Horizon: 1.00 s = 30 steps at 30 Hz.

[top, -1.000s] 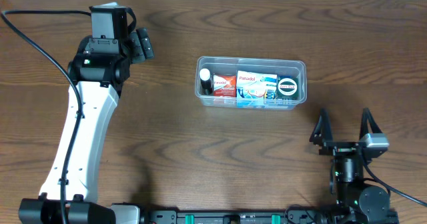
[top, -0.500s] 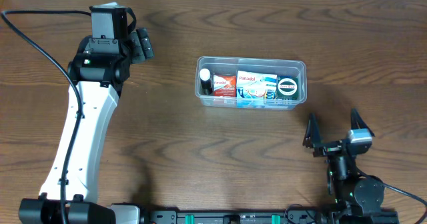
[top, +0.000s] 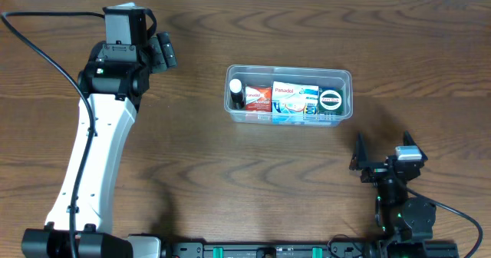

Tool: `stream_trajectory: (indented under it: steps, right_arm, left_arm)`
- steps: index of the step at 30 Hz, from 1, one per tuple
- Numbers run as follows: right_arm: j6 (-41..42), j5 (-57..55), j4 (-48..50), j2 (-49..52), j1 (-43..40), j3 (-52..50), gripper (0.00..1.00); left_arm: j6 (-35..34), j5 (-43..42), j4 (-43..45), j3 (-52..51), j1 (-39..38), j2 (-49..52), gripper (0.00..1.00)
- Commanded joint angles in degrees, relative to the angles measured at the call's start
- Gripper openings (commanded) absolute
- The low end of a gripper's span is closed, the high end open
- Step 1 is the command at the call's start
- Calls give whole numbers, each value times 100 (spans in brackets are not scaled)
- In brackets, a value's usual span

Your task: Pack container

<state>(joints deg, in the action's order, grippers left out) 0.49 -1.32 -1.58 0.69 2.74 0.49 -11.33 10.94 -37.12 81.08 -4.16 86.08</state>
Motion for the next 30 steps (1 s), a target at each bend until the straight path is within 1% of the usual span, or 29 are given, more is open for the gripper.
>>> stream_trajectory:
  steps: [1, 3, 30]
  right_arm:
    - [-109, -85, -114, -37, -146, -17, 99]
    - [-149, -83, -267, -37, -162, -17, 99]
    - [-142, -59, -251, -31, -160, -17, 99]
  left_arm:
    - [55, 70, -15, 68, 24, -63, 98]
    - [55, 70, -15, 68, 24, -63, 98]
    - [55, 70, -15, 68, 24, -63, 98]
